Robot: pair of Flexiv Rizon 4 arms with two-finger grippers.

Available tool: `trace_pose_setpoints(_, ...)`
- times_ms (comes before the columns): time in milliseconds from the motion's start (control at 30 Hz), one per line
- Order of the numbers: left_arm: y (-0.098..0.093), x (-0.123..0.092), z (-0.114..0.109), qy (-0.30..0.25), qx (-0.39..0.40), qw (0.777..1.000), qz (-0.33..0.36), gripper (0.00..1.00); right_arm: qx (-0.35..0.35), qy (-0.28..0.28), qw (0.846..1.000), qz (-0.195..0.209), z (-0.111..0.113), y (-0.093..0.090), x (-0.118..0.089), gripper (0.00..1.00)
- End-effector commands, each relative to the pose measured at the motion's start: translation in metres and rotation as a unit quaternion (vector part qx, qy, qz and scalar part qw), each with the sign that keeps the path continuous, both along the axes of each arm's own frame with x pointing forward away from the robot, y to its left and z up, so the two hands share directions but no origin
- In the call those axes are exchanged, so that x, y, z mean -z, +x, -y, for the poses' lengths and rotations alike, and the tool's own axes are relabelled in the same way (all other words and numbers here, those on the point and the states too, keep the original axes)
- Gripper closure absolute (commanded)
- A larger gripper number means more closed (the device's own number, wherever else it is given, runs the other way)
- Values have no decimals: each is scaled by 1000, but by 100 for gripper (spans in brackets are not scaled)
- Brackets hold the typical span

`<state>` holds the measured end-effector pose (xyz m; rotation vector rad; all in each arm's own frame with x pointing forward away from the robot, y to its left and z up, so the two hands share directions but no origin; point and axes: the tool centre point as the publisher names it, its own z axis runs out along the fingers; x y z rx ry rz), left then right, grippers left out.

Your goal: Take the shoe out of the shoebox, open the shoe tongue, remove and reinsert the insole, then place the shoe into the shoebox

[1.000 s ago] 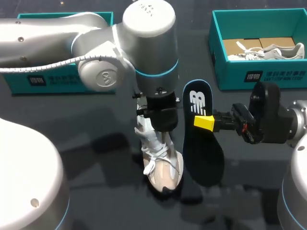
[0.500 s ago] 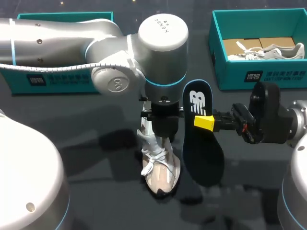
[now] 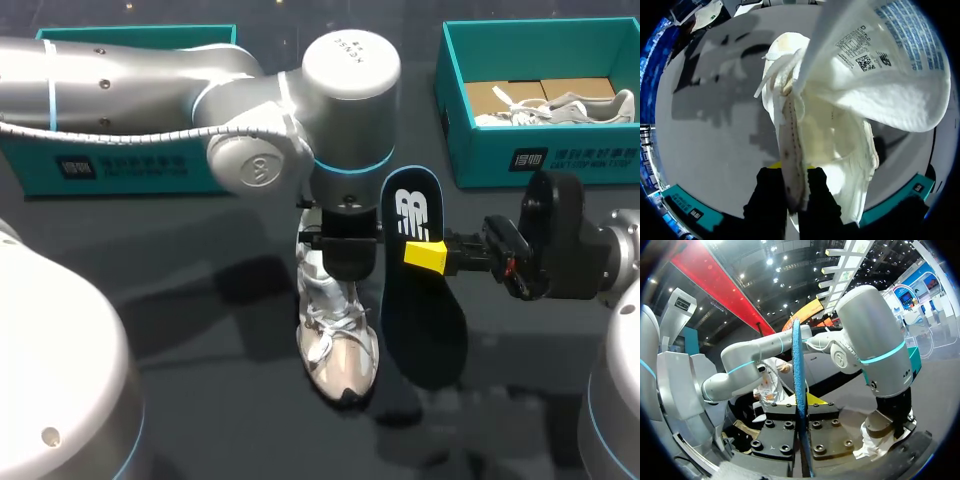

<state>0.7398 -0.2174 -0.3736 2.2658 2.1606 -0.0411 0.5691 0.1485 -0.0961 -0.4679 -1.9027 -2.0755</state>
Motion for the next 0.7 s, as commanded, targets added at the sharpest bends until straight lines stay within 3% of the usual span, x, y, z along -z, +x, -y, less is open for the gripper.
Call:
trace_pose_setpoints(33, 2, 11, 8, -1, 10, 1000, -5, 100, 3, -1, 1000, 0, -1, -4, 0, 100)
trace_pose_setpoints(400, 4, 24, 16, -9, 24, 1000, -7, 100, 3, -1, 1000, 0, -1, -4, 0, 100)
trace_pose_setpoints(700, 4, 20, 21, -23, 38, 999, -10, 100, 3, -1, 1000, 0, -1, -4, 0, 100)
